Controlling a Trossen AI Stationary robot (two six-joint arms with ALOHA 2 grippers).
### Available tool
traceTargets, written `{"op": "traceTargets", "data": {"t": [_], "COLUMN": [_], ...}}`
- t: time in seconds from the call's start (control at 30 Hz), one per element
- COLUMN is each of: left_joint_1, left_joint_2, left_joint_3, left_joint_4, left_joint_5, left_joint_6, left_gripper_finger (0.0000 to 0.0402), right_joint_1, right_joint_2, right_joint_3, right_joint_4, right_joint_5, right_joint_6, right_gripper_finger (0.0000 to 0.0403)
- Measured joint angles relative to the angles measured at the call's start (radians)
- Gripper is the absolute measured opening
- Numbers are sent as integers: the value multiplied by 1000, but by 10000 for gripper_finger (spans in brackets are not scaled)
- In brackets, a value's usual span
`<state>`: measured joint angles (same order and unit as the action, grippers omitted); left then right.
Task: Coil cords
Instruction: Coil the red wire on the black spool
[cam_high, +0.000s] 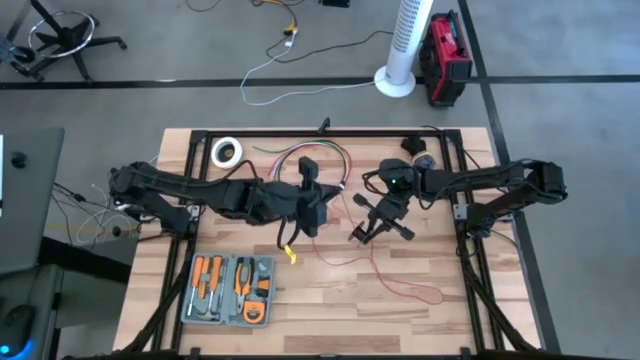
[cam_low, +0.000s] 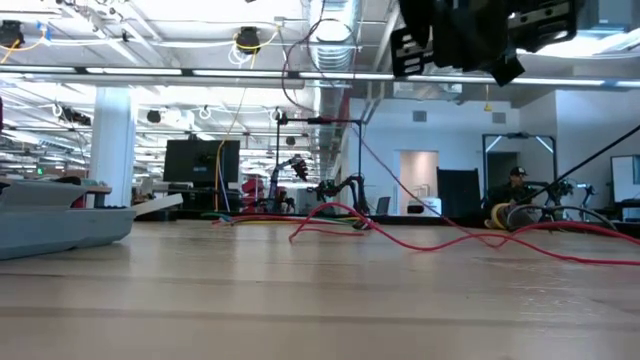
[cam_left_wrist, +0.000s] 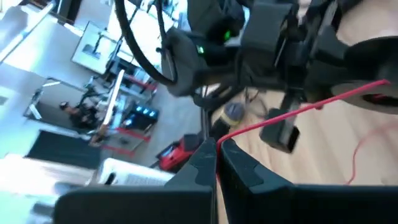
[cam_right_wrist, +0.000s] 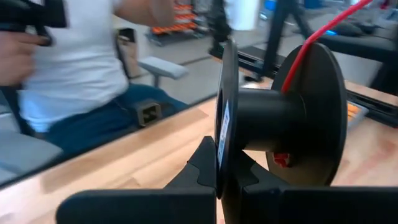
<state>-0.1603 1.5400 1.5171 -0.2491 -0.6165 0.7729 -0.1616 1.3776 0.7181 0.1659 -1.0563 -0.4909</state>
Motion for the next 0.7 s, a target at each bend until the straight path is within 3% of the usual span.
{"op": "traceTargets", "data": {"t": [0.1, 0.27, 0.57, 0.7], "left_joint_1": [49, 115, 140, 141], "left_joint_2": [0, 14, 11, 11], "left_joint_3": [-37, -145, -391, -461], "left_joint_4": [28, 71, 442, 596], "left_joint_5": [91, 112, 145, 207], "left_joint_6": [-79, -184, -282, -351], "left_gripper_finger": [0, 0, 0, 0], "right_joint_1": [1, 5, 5, 15], "right_joint_2": [1, 3, -12, -14], "right_joint_3": [15, 48, 62, 62], "right_joint_4": [0, 0, 265, 364], "right_joint_5": [-79, -117, -120, -131], "right_joint_6": [4, 15, 127, 131], "right_gripper_finger": [1, 1, 1, 1]}}
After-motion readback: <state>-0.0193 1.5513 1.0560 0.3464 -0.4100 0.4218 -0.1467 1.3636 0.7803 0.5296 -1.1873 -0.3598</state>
